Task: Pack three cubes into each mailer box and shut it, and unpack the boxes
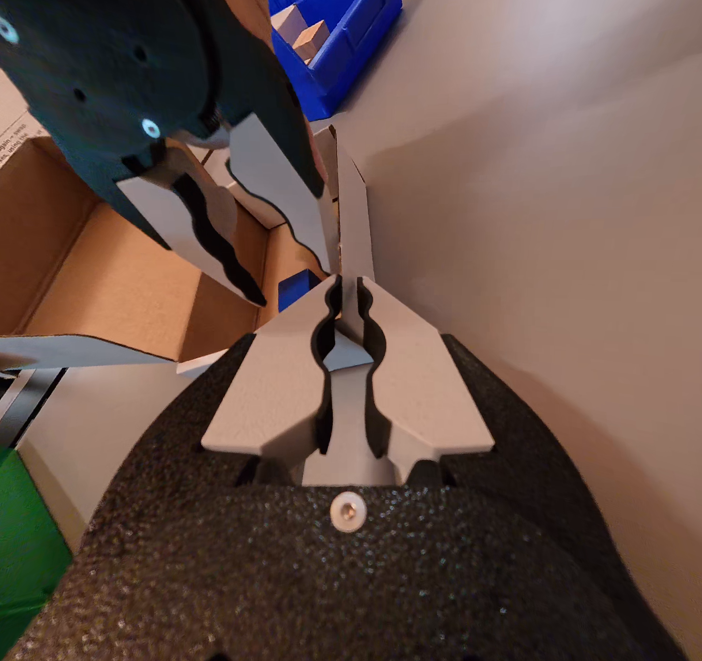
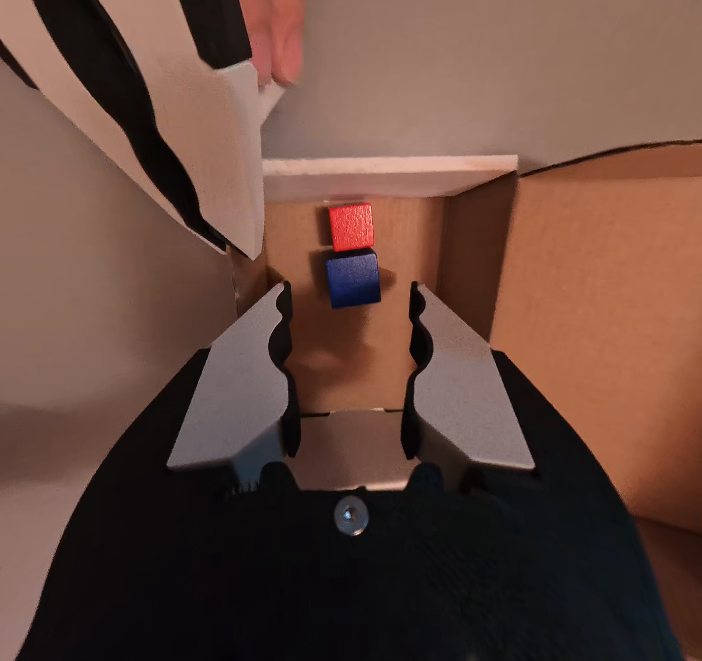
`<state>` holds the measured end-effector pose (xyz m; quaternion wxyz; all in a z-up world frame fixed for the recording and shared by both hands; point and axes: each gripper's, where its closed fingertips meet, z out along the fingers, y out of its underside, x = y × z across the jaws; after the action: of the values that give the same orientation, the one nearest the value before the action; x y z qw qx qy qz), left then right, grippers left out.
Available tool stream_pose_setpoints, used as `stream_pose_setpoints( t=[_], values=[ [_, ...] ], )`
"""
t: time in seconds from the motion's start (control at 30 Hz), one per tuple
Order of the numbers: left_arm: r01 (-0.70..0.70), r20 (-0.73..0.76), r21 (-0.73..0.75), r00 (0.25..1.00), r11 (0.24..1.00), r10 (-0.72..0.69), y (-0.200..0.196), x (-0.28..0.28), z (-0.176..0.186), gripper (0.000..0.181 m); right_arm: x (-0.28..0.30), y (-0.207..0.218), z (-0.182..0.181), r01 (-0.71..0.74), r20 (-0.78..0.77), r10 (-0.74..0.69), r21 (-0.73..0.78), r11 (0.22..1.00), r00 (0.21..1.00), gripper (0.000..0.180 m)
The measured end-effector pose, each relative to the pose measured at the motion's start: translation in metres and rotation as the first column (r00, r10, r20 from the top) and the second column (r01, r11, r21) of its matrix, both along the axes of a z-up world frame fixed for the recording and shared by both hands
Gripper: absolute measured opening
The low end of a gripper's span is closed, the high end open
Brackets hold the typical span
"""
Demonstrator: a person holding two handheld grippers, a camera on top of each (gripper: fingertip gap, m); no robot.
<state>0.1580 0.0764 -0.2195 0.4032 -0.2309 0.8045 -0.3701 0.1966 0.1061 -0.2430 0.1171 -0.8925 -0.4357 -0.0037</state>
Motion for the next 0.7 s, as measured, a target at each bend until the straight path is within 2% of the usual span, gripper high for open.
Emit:
stream_pose_setpoints(
  t=[0.07,0.17,0.23,0.3,0.4,0.5,0.57,0.6,0.67,0.7],
  values=[
    [0.0,0.0,0.0,1.0,1.0,0.0,0.0,0.0,0.0,0.005,-0.003,0.004,-0.006,-0.015,-0.016,0.016,0.01,1.0,1.0,0.058],
    [0.001,0.0,0.0,1.0,1.0,-0.001,0.0,0.0,0.0,0.005,0.002,-0.001,-0.007,-0.039,0.029,0.04,-0.035,0.999,0.999,0.039],
    [0.002,0.001,0.001,1.0,1.0,-0.002,0.0,0.0,0.0,0.005,0.005,-0.004,0.005,-0.016,0.032,0.017,-0.021,1.0,0.999,0.026],
    [0.002,0.002,0.001,1.0,1.0,-0.002,0.0,0.0,0.0,0.005,0.005,-0.009,0.029,0.023,-0.009,-0.023,0.029,0.999,1.0,0.026],
    [0.003,0.004,0.004,1.0,1.0,-0.003,0.0,-0.001,0.0,0.005,0.024,-0.041,0.067,0.147,-0.034,-0.145,0.04,0.988,0.989,0.026],
    [0.005,0.004,0.003,1.0,1.0,-0.005,-0.001,-0.001,0.0,0.005,0.08,-0.092,0.1,0.396,0.008,-0.397,0.066,0.916,0.918,0.025],
    [0.006,0.001,0.0,1.0,1.0,-0.006,-0.001,-0.001,0.0,0.005,0.134,-0.136,0.112,0.612,0.055,-0.618,0.1,0.785,0.784,0.026],
    [0.007,-0.001,-0.002,1.0,1.0,-0.007,-0.001,-0.001,0.0,0.005,0.164,-0.161,0.115,0.725,0.08,-0.735,0.124,0.678,0.674,0.026],
    [0.007,-0.002,-0.003,1.0,1.0,-0.007,-0.001,-0.001,0.0,0.005,0.215,-0.21,0.111,0.909,0.093,-0.922,0.156,0.385,0.375,0.026],
    [0.007,-0.001,-0.002,1.0,1.0,-0.007,-0.001,-0.001,0.0,0.005,0.233,-0.23,0.105,0.953,0.085,-0.966,0.164,0.255,0.244,0.026]
  ],
)
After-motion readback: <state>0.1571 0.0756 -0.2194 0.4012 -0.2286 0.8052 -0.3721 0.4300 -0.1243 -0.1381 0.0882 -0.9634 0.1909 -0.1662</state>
